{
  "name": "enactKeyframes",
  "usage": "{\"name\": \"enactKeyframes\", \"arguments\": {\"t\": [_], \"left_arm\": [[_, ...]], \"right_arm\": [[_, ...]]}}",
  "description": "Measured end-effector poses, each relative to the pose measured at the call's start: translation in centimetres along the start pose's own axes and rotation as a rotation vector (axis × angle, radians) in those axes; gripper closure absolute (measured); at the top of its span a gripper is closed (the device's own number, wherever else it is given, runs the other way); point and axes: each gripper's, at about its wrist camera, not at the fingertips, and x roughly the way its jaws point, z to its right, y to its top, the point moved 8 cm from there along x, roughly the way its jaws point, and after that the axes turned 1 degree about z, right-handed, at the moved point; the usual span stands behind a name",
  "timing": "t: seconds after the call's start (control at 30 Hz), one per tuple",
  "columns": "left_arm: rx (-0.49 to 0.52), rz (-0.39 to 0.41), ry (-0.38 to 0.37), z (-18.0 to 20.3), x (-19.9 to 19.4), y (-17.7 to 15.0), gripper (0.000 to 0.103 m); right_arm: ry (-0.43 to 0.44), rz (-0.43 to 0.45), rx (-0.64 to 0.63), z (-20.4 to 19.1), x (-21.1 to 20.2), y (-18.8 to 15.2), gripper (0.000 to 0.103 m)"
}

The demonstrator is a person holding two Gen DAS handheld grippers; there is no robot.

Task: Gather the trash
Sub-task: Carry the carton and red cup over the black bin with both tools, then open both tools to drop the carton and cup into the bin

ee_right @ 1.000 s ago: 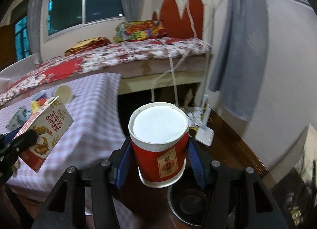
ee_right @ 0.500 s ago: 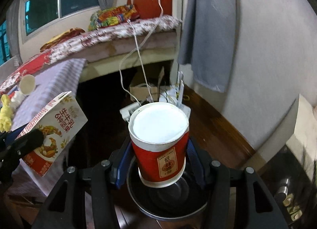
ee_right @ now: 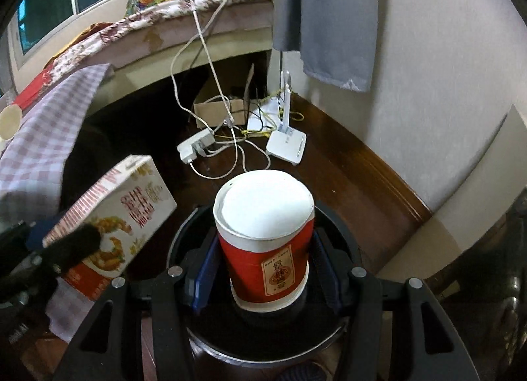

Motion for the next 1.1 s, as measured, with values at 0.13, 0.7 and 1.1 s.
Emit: {"name": "enactKeyframes", "arguments": {"t": [0.13,0.7,1.1], "left_arm": [[0.013,-0.027,-0.008,0.4,1.6,-0.3,0.067],[0.064,0.023,0.124,-0.8,-0.7,0.8,0.007],[0.044,0.085,0.204,-2.5,-5.2,2.2,0.006]], "right_arm": [[0.023,-0.040,0.015,0.7,1.6,-0.5,0.045],[-0.118,-0.104,0.038,3.1,2.3,-1.4,0.003],[-0.090,-0.008,0.022,0.9,-1.3,1.2,0.003]]}}
